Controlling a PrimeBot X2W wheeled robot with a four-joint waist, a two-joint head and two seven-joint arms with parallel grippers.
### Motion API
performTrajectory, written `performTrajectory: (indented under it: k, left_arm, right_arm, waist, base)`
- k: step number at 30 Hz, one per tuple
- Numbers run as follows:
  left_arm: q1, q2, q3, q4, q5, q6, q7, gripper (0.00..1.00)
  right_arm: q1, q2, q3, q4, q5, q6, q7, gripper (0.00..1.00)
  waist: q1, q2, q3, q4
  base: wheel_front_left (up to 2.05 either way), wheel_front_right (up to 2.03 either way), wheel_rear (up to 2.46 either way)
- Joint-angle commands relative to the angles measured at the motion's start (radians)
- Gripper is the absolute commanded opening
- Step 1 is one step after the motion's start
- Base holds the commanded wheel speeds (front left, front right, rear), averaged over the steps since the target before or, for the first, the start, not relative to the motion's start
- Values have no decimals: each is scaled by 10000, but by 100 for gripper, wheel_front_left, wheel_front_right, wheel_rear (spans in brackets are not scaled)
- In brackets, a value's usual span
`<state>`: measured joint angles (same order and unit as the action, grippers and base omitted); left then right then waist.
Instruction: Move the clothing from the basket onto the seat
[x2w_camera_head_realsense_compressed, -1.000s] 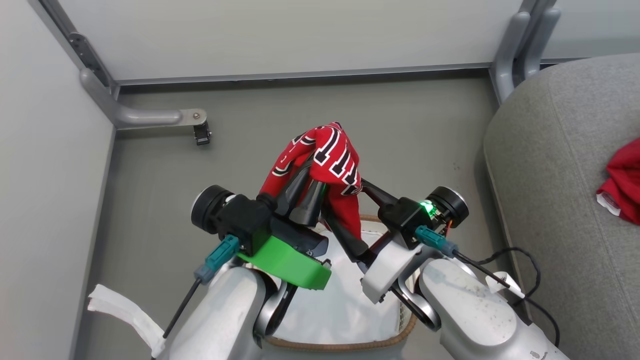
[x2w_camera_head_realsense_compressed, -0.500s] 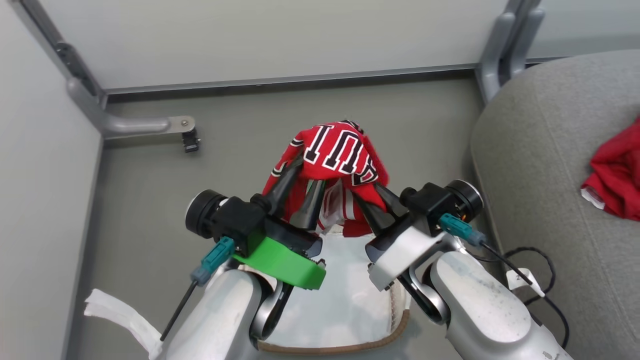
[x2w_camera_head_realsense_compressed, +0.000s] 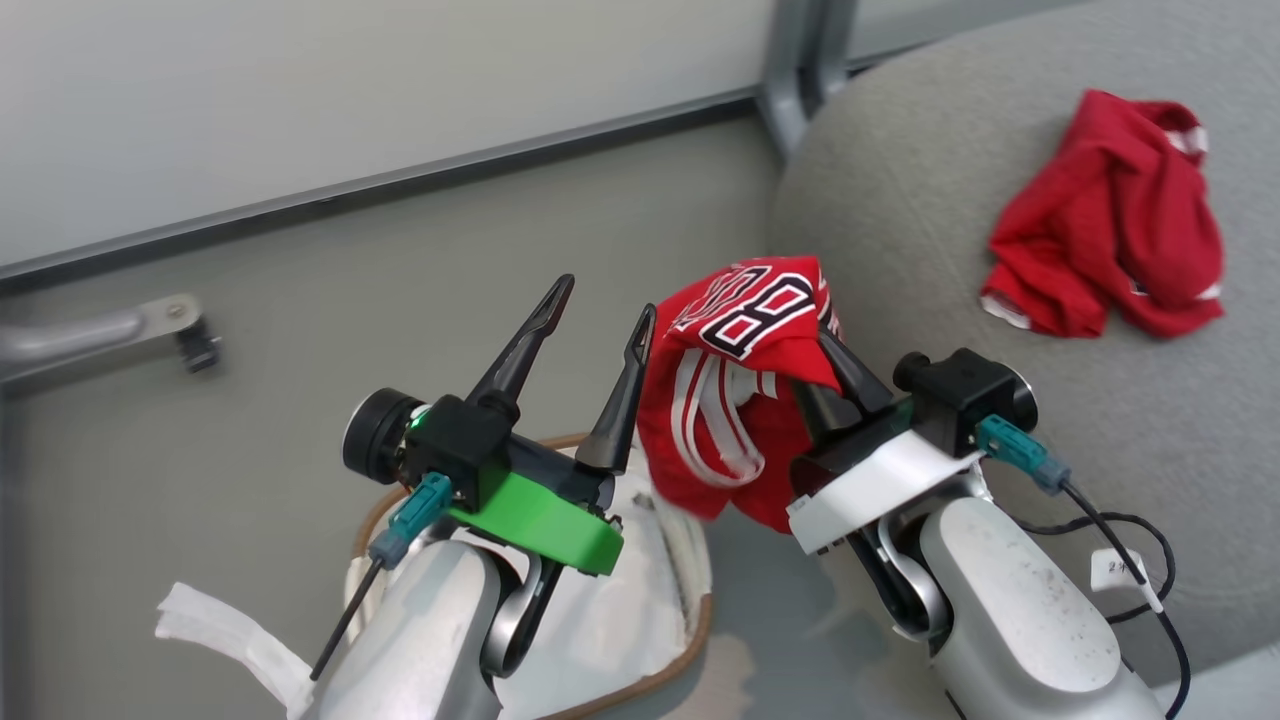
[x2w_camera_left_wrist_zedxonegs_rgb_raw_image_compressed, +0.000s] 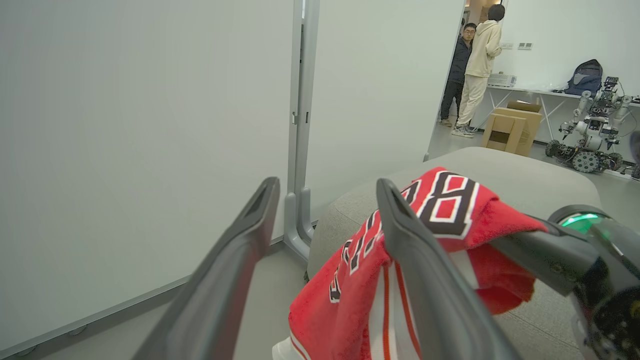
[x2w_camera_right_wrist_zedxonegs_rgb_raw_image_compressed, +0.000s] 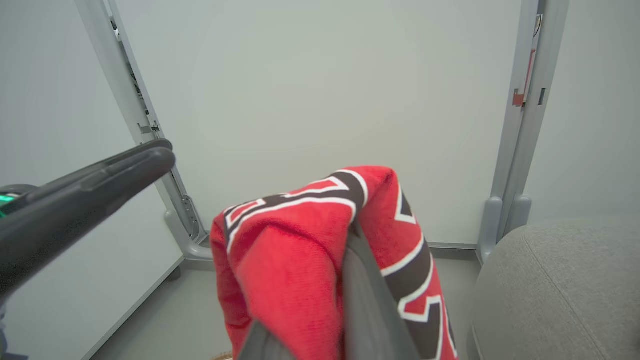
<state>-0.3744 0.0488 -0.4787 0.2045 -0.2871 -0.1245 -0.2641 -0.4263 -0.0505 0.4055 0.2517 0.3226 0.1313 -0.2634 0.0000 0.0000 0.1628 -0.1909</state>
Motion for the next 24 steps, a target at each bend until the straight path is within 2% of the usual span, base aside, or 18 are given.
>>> performTrajectory:
  k: [1,6,12,18,24]
  left_arm:
    - [218,42,101,99,130,-55,-4,100]
    - [297,58,112,284,228,-69,-4,100]
    - [304,216,-192,456,-4,-73,-4,100]
    - [304,282,-323,574,-160,-75,-3,100]
    - [-67,419,-518,717,-171,-75,-3,100]
  right_arm:
    - [148,-22,-64,-88,48,-11,-17,0]
    - [382,-20,-432,-212,108,-11,-17,0]
    - [595,-16,-781,-329,119,-11,-19,0]
    - [126,-68,-1453,-376,-257,-11,-19,0]
    - [-1264,-1032,-2187,-158,-666,-12,-19,0]
  waist:
    - [0,0,366,-1512]
    - [0,0,520,-2589]
    - [0,0,603,-3196]
    - [0,0,899,-3350]
    - [0,0,1517,-2993]
  base:
    - [0,0,0]
    - [0,0,0]
    - [0,0,0]
    - [0,0,0]
    - [0,0,0]
